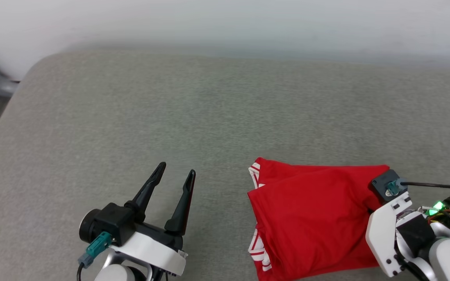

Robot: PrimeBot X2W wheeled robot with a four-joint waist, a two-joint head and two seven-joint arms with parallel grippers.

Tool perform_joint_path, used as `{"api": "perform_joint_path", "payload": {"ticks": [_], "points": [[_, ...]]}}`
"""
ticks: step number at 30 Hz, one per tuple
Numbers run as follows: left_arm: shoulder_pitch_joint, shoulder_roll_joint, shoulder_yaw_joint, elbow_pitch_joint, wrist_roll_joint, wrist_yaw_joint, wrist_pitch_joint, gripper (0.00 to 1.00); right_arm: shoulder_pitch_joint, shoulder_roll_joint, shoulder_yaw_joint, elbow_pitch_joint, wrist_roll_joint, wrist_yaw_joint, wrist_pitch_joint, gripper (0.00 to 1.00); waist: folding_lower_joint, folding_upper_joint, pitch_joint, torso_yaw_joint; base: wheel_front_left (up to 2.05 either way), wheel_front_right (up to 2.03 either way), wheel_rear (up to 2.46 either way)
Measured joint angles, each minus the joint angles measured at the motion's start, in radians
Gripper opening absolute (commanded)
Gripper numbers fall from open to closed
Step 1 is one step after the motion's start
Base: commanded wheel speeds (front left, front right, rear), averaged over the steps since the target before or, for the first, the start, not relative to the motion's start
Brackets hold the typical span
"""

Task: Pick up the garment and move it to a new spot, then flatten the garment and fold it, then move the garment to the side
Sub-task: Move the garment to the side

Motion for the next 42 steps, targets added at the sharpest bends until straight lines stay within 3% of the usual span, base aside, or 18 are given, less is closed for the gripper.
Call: {"api": "perform_joint_path", "payload": {"ticks": [8,16,31,42], "points": [[0.009,0.000,-0.053,-0.033,0.017,0.000,0.000,1.00,-0.062,-0.159,0.079,-0.100,0.038,0.000,0.044,0.00,0.0000,0.0000,-0.014,-0.125,0.00,0.00,0.00],[-0.048,0.017,-0.095,-0.094,0.026,0.000,0.000,1.00,-0.195,-0.344,0.126,-0.079,0.062,0.000,-0.006,0.00,0.0000,0.0000,0.038,-0.248,0.00,0.00,0.00],[-0.261,0.130,-0.165,-0.363,0.055,0.000,0.150,1.00,-0.366,-0.488,0.012,0.273,-0.019,0.000,-0.340,0.00,0.0002,0.0000,0.337,-0.343,0.00,0.00,0.00],[-0.371,0.185,-0.155,-0.481,0.062,0.000,0.208,1.00,-0.441,-0.470,-0.214,0.534,-0.118,0.000,-0.495,0.00,0.0002,-0.0001,0.518,-0.316,0.00,0.00,0.00]]}}
